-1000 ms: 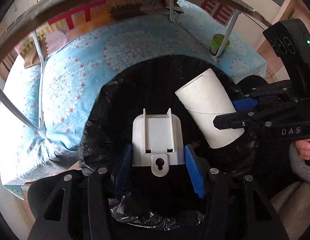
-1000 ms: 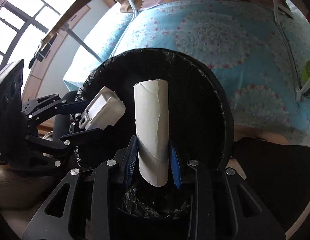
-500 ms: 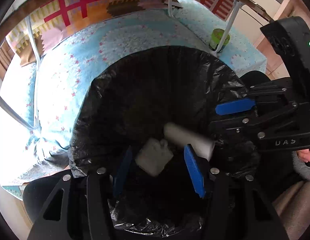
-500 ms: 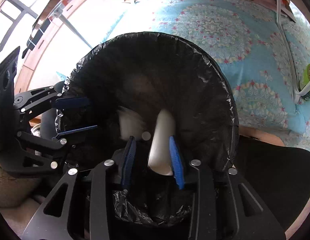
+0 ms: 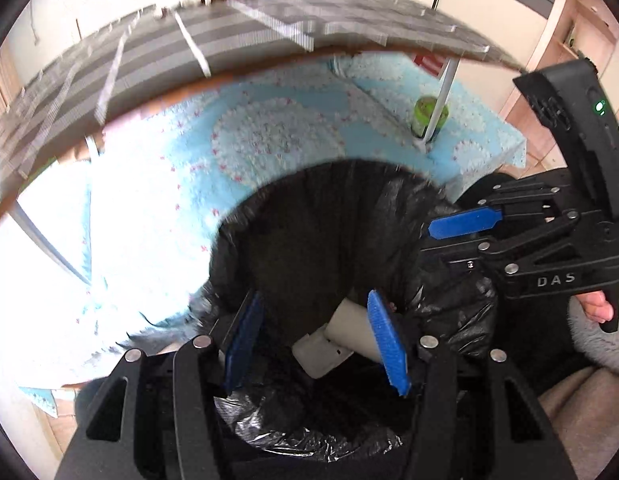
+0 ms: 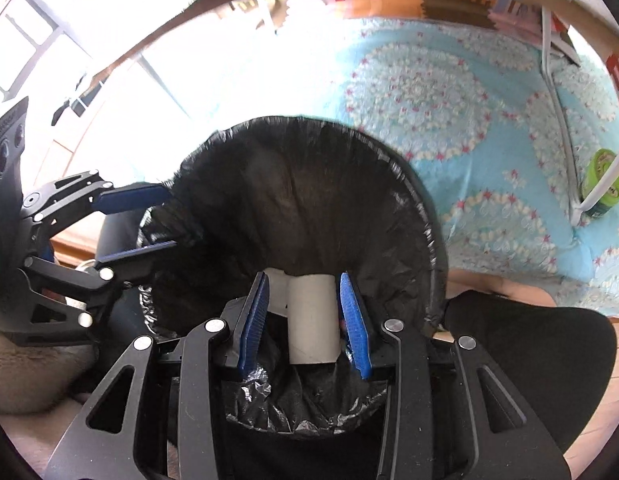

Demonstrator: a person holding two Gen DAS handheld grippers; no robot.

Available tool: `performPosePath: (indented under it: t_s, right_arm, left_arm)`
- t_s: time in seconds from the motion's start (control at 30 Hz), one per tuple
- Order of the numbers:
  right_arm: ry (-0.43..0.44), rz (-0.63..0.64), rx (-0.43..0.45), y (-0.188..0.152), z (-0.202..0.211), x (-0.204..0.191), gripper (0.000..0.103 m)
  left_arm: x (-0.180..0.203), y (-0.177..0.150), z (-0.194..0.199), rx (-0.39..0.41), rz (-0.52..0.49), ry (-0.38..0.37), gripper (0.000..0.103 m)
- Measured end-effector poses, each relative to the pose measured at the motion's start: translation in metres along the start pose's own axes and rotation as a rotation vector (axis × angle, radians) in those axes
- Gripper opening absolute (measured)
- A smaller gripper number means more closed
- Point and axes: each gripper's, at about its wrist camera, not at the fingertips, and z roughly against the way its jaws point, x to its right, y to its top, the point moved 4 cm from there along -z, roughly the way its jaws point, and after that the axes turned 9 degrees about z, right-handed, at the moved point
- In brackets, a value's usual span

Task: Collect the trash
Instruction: 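Open both tools to drop the tube and holder into the bin, then move both tools back toward the remaining items on the bed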

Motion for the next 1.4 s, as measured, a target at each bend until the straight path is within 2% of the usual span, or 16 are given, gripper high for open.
performPosePath:
  t_s: [0.2, 0.43, 0.7, 1.07, 1.23, 1.4]
  right_arm:
    - [-0.019, 0.015, 0.089, 0.011, 0.035, -0.002, 0.037]
    - [-0.029, 0.051, 0.177, 0.025, 0.068, -0.010, 0.037]
    - [-0.041, 0.101, 0.260, 0.049, 0.099, -0.016, 0.037]
    - [-0.061, 0.164, 0.328, 0.095, 0.119, -0.018, 0.037]
    - [-0.064, 0.184, 0.349, 0.120, 0.121, -0.017, 0.037]
    - [-0.030, 0.184, 0.377, 0.145, 0.125, -0.016, 0.037]
  left_arm:
    - [0.000, 0.020, 0.037, 0.096, -0.017, 0.008, 0.053]
    - [-0.004, 0.048, 0.082, 0.225, -0.054, 0.060, 0.053]
    - [-0.017, 0.081, 0.108, 0.308, -0.063, 0.098, 0.053]
    - [-0.043, 0.129, 0.106, 0.330, -0.046, 0.158, 0.053]
    - [-0.063, 0.152, 0.100, 0.330, 0.013, 0.137, 0.053]
    - [-0.076, 0.172, 0.085, 0.318, 0.021, 0.143, 0.053]
